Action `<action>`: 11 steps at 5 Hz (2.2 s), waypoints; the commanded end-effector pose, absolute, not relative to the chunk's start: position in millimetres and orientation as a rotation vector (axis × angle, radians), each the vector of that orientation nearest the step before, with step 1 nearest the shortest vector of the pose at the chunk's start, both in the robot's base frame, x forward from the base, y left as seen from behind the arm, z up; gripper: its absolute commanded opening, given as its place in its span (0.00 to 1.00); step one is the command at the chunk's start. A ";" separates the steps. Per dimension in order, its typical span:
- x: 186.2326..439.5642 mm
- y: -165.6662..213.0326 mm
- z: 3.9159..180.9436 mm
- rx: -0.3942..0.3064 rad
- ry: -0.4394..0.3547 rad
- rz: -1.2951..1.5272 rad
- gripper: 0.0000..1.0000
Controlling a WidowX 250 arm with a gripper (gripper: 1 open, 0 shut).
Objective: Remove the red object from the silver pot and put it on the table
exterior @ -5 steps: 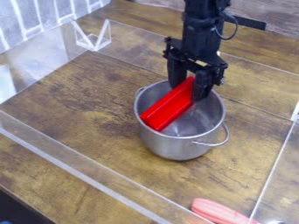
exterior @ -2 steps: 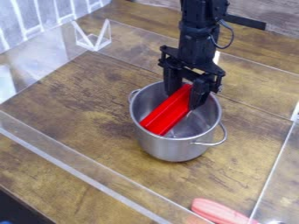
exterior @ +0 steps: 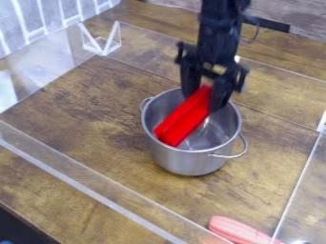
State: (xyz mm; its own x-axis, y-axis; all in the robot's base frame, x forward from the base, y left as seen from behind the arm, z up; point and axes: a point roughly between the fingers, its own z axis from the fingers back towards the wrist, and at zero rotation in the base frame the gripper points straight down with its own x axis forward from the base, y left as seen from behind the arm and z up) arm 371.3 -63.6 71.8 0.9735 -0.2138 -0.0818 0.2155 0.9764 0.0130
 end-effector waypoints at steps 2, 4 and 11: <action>349.0 -66.4 104.5 0.018 -0.015 -0.246 0.00; 349.2 -52.9 102.8 0.018 0.008 -0.217 0.00; 357.7 -82.7 85.8 0.005 0.058 -0.263 0.00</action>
State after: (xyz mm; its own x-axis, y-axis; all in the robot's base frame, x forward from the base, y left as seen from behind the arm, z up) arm 351.8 -75.8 65.2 0.9622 -0.2401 -0.1283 0.2410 0.9705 -0.0088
